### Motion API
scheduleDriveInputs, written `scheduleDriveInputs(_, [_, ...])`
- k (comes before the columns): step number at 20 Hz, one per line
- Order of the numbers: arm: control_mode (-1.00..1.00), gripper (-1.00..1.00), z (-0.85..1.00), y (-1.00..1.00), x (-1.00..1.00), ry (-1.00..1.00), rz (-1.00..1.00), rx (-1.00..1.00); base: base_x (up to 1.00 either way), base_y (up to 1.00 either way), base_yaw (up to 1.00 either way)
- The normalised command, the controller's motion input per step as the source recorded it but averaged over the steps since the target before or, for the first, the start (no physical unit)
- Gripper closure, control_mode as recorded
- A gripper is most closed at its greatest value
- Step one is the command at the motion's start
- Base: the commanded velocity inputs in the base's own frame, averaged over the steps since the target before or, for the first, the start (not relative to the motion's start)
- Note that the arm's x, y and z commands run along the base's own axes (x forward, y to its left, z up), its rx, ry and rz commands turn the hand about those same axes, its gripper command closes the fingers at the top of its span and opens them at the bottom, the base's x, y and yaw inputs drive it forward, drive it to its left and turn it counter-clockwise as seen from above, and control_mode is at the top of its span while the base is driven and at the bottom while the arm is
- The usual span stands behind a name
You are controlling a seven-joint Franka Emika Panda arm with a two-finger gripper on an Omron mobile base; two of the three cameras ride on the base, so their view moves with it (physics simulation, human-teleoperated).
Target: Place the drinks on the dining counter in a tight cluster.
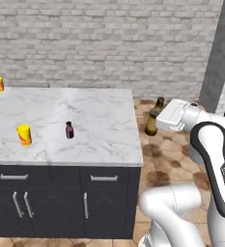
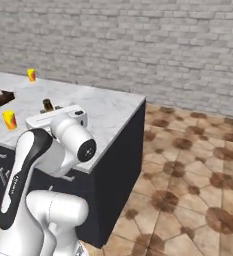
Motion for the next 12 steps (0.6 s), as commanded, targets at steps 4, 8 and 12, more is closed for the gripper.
scheduleDriveInputs(4, [1.0,1.0,0.0,0.0,0.0,0.0,0.0,0.0,0.0,0.7,-0.42])
scheduleDriveInputs(8, [1.0,1.0,0.0,0.0,0.0,0.0,0.0,0.0,0.23,0.68,-0.4])
scheduleDriveInputs(12, [1.0,1.0,0.0,0.0,0.0,0.0,0.0,0.0,0.52,0.62,-0.3])
